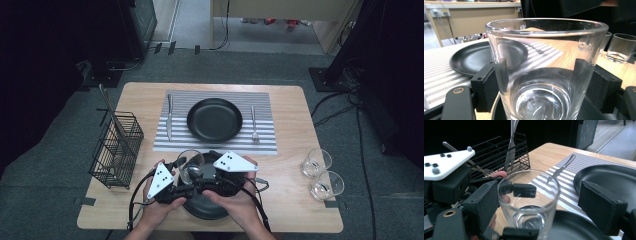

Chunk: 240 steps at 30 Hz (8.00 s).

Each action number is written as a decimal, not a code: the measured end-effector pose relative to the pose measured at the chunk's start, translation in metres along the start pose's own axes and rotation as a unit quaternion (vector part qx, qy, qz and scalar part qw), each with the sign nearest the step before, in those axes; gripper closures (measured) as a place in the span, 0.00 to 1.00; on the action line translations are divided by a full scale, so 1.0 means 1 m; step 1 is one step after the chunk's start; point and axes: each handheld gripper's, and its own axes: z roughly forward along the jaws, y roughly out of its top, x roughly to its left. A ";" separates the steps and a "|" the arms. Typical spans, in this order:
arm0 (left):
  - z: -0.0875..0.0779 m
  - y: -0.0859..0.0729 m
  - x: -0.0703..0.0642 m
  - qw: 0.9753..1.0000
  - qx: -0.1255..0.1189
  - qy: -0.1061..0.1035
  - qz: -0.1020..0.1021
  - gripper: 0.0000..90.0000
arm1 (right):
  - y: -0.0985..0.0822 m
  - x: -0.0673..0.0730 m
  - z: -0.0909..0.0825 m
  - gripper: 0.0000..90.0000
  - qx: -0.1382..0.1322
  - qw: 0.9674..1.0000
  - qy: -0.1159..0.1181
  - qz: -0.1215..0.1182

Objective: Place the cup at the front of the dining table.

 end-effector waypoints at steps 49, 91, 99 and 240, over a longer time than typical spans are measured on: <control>0.008 0.004 0.035 0.997 -0.008 0.077 -0.028 0.25 | -0.072 -0.087 -0.072 0.17 0.008 0.993 -0.103 0.059; 0.070 -0.021 0.092 0.987 0.038 0.142 -0.071 0.25 | -0.130 -0.126 -0.098 0.19 0.028 0.984 -0.151 0.090; 0.081 -0.023 0.096 0.985 0.055 0.150 -0.067 0.25 | -0.131 -0.126 -0.097 0.20 0.029 0.984 -0.150 0.089; -0.044 -0.041 0.027 0.983 0.126 0.111 -0.078 0.00 | -0.139 -0.123 -0.087 0.18 0.067 0.981 -0.154 0.093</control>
